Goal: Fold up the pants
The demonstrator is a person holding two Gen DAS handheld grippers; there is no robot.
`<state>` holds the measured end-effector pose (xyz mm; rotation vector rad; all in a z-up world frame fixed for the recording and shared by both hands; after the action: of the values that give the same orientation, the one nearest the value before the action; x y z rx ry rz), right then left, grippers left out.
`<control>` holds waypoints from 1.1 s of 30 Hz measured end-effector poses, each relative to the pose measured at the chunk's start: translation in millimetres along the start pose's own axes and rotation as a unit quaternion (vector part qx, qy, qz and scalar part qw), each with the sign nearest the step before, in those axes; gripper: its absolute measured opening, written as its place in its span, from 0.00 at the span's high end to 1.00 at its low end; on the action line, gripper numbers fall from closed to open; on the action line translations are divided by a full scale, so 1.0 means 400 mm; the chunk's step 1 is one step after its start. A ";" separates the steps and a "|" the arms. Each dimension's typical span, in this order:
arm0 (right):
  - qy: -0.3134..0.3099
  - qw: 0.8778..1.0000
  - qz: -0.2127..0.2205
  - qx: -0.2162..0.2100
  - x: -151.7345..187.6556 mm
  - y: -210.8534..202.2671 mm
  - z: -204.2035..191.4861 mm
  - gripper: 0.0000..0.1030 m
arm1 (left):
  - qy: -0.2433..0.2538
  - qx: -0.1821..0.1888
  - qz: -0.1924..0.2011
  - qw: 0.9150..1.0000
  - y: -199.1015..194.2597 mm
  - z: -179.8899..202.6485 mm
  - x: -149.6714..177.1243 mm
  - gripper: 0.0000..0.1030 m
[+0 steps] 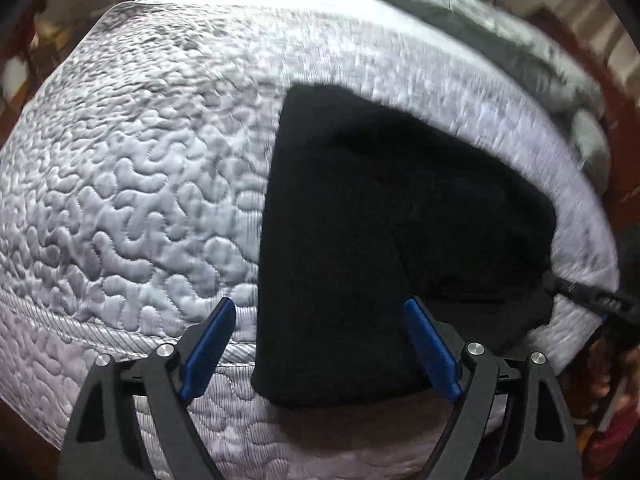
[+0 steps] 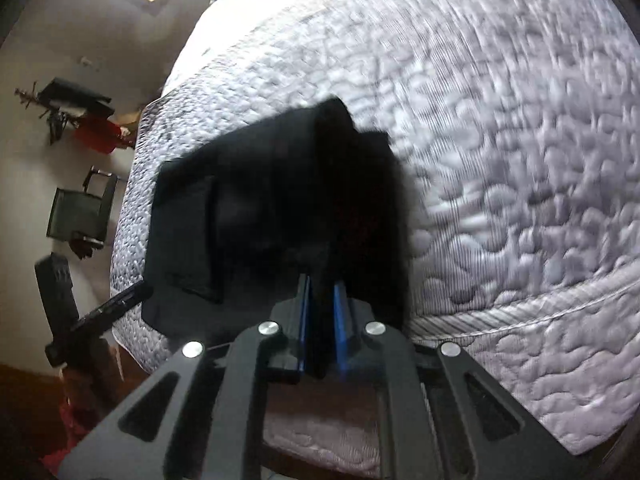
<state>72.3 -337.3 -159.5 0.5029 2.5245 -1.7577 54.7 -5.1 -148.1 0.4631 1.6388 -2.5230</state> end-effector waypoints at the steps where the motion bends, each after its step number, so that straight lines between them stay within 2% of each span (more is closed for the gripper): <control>1: -0.002 1.000 0.001 0.006 0.002 0.011 0.006 0.86 | 0.002 0.001 -0.005 1.000 0.017 0.002 0.004 0.16; 3: 0.000 1.000 0.000 0.003 0.003 0.015 0.008 0.85 | -0.006 0.005 -0.004 1.000 0.031 -0.002 0.009 0.12; 6: -0.009 1.000 -0.001 0.008 0.001 -0.002 0.001 0.83 | -0.020 0.016 -0.010 1.000 0.028 -0.010 0.005 0.13; 9: -0.022 0.999 0.029 0.020 -0.027 -0.056 -0.014 0.76 | -0.022 0.021 0.002 1.000 -0.005 -0.012 -0.020 0.13; 11: -0.028 0.998 0.045 0.020 -0.063 -0.081 -0.028 0.63 | -0.018 0.021 0.014 1.000 -0.022 -0.009 -0.040 0.13; 12: -0.031 0.998 0.051 0.020 -0.087 -0.087 -0.036 0.60 | -0.014 0.022 0.016 1.000 -0.026 -0.003 -0.053 0.13; 16: -0.034 0.998 0.041 0.032 -0.156 -0.059 -0.046 0.52 | -0.002 0.023 0.017 1.000 -0.024 0.019 -0.065 0.13; 20: -0.034 0.999 0.019 0.036 -0.195 -0.006 -0.053 0.52 | 0.005 0.013 0.023 1.000 -0.018 0.030 -0.074 0.13; 21: -0.034 0.999 0.016 0.031 -0.198 -0.002 -0.059 0.55 | 0.006 0.010 0.024 1.000 -0.018 0.032 -0.077 0.13; 22: -0.033 0.999 0.013 0.017 -0.203 0.005 -0.067 0.66 | 0.007 0.008 0.028 1.000 -0.021 0.034 -0.082 0.13; 26: -0.031 0.999 0.022 0.002 -0.213 -0.005 -0.082 0.86 | 0.015 0.006 0.046 0.999 -0.034 0.050 -0.103 0.13; 30: -0.012 0.999 0.030 -0.020 -0.227 -0.026 -0.070 0.93 | 0.032 0.002 0.060 0.998 -0.042 0.076 -0.121 0.13; 33: -0.008 0.999 0.031 -0.010 -0.226 -0.020 -0.052 0.96 | 0.042 -0.001 0.065 0.997 -0.045 0.089 -0.130 0.13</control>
<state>159.2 -343.3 -126.5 0.5572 2.4858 -1.7070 92.5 -34.3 -103.2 0.6621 1.5819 -2.4380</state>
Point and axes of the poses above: each gripper's, at about its wrist camera, not at the fingertips, and y roughly the way its jaws point, z to its right, x to its underside, the point moved 7 cm from there along y, roughly the way its jaws point, and after that the axes turned 11 degrees about x, right-handed, at the moved point
